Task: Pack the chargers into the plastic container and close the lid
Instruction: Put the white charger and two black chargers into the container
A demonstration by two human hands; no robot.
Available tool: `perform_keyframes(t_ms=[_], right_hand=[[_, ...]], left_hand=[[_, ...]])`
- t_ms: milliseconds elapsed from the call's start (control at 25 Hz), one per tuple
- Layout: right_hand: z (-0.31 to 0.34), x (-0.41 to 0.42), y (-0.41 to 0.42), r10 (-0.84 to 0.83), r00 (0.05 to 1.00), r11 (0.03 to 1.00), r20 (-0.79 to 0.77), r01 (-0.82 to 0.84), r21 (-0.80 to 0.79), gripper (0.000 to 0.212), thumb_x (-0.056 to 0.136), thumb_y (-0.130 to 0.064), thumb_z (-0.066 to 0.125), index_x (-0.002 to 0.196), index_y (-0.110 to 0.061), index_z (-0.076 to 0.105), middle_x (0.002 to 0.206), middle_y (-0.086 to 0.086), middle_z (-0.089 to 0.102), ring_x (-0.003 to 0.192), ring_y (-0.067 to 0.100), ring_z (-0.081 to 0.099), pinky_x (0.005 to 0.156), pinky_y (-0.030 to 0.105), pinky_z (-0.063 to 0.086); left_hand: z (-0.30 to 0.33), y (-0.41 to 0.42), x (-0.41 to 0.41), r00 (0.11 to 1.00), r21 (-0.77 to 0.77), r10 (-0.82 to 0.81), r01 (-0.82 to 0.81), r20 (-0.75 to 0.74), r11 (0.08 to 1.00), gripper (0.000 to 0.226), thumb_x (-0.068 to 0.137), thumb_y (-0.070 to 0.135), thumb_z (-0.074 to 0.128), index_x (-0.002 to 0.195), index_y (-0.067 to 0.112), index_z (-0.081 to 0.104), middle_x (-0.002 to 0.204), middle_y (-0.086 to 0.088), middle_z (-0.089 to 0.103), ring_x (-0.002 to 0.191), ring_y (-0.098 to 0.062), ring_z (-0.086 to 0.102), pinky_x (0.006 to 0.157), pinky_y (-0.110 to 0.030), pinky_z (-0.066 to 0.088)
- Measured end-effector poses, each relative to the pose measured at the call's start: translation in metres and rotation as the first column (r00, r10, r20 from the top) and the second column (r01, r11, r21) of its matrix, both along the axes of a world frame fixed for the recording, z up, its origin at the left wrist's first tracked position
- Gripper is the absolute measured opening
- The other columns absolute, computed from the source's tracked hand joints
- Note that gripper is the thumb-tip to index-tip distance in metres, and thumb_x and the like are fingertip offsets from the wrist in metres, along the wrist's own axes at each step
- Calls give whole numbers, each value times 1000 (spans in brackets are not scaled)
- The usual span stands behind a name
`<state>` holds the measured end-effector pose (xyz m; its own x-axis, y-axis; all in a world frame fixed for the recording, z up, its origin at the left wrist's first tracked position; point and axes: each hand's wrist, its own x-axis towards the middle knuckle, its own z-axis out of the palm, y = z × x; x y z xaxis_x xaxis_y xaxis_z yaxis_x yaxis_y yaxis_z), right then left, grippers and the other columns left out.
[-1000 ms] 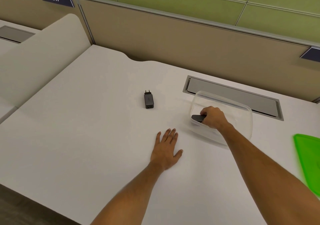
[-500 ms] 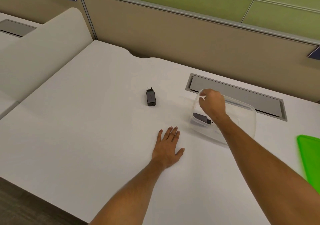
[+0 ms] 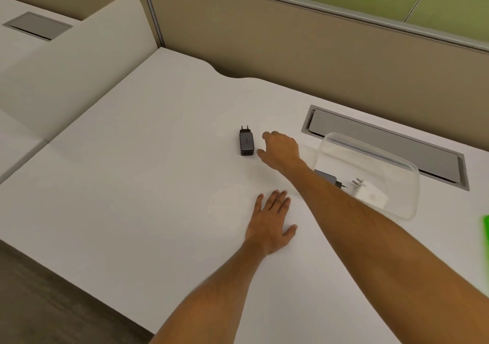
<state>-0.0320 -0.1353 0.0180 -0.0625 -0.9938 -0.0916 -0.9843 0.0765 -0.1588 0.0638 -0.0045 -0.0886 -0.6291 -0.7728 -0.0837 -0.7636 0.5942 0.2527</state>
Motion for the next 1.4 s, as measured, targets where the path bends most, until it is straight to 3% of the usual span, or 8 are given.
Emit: perform_keyframes(t_ms=[240,400,560,720,840,920,1080,1400], right_hand=[[-14,24,-25,-41,996,987,77,28,161,67,86,-58,50,133,-12,38,128,11,52,115,33,51,88,44,44],[-23,35,-39,-306,923,942,235,258,213,65,86,-58,51,127,-8,44,127,13,53,118,34,50,91,43,45],[-32,41,-49,-362,901,927,238,321,193,59,82,-54,58,119,-8,53,119,11,58,111,32,56,84,39,48],[-40,48,-59,-379,890,922,254,339,189,37,77,-30,63,108,-10,59,111,10,61,98,31,61,67,31,43],[-45,51,-62,-407,862,912,302,366,183,32,77,-22,63,106,-10,59,109,11,63,96,31,62,63,30,41],[-43,49,-63,-405,860,913,310,369,172,31,78,-23,63,106,-10,59,107,10,65,96,31,62,63,29,40],[-31,38,-62,-371,870,928,325,340,150,30,80,-30,63,102,-9,61,102,10,67,93,32,63,63,30,42],[15,-6,-44,-311,881,937,356,346,-37,32,70,-28,69,95,-10,62,90,6,67,72,24,55,59,28,40]], left_hand=[[2,1,1,1000,4,7,-7,-23,1000,72,91,60,28,148,17,18,159,-4,17,147,-20,2,118,-49,-3],[-1,2,2,999,-16,8,-9,-34,1000,72,89,63,30,147,21,23,157,-2,24,147,-20,6,116,-46,-11],[-7,1,1,1000,0,6,-6,-26,1000,73,89,67,24,147,23,21,157,-4,26,147,-22,5,115,-49,-9],[-1,3,0,996,83,44,-37,-75,996,70,92,64,7,142,23,33,144,-2,48,138,-23,35,110,-48,25],[2,2,0,992,118,76,-65,-96,991,69,92,62,5,140,24,36,137,5,55,129,-17,48,106,-41,36],[0,2,1,994,69,95,-90,-61,994,69,91,64,8,143,23,31,141,3,51,134,-18,42,110,-43,32],[-7,0,-1,1000,16,0,0,-25,1000,73,89,65,27,148,22,20,157,-3,24,147,-21,6,117,-49,-6],[-3,-2,0,1000,-17,15,-15,-4,1000,73,91,60,24,149,18,15,161,-1,9,147,-17,-3,118,-48,-4]])
